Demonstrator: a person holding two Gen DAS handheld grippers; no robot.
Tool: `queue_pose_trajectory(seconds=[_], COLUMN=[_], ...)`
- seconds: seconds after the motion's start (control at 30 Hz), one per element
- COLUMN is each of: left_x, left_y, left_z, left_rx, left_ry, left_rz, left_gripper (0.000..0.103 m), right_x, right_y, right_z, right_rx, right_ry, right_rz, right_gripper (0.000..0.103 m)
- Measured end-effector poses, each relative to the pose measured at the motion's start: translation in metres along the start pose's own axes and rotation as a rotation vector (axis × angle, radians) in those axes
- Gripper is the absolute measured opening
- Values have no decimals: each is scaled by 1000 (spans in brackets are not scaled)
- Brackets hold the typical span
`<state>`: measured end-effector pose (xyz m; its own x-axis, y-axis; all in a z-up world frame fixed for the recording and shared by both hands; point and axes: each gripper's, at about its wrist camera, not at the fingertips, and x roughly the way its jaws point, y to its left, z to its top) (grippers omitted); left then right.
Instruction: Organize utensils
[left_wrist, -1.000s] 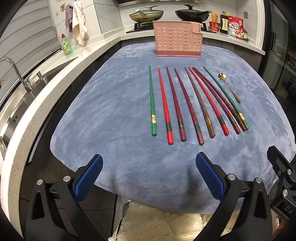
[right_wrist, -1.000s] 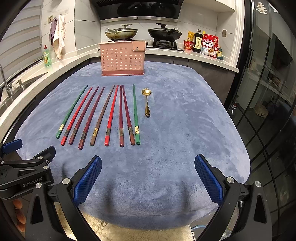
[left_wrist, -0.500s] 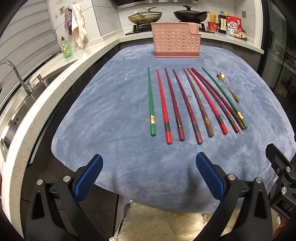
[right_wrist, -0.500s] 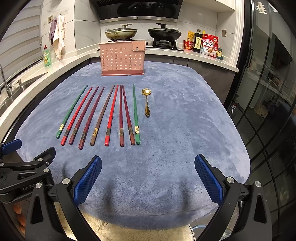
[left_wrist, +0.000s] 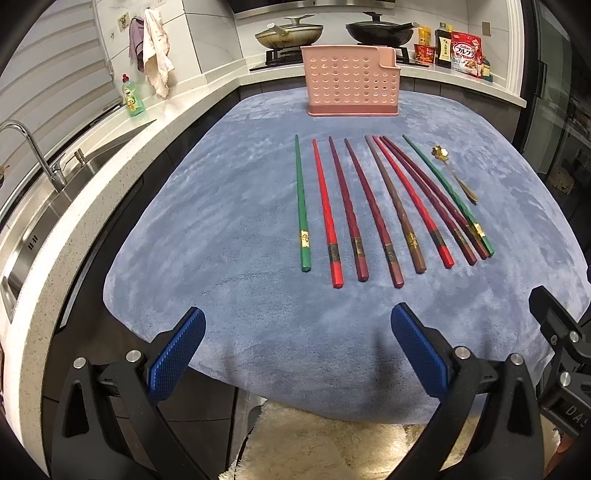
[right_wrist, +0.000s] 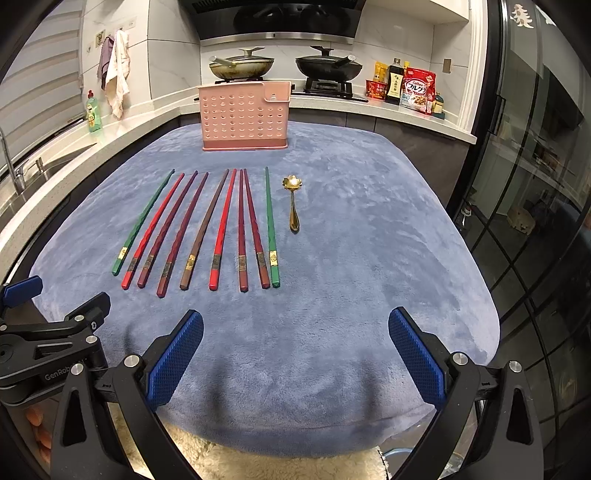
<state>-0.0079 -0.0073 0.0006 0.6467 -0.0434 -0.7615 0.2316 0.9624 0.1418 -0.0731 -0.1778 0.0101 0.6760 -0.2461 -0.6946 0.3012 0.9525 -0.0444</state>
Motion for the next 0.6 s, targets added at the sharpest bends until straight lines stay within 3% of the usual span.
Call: queue_pose_trajectory(seconds=[0.6], left_x=[4], left_y=[2], left_z=[-1], left_rx=[-12], left_ry=[8], left_rz=[5], left_gripper=[96], right_x=[0], right_y=[1], right_z=[0], right_rx=[0], right_ry=[0], right_rz=[-1], right_gripper=[96])
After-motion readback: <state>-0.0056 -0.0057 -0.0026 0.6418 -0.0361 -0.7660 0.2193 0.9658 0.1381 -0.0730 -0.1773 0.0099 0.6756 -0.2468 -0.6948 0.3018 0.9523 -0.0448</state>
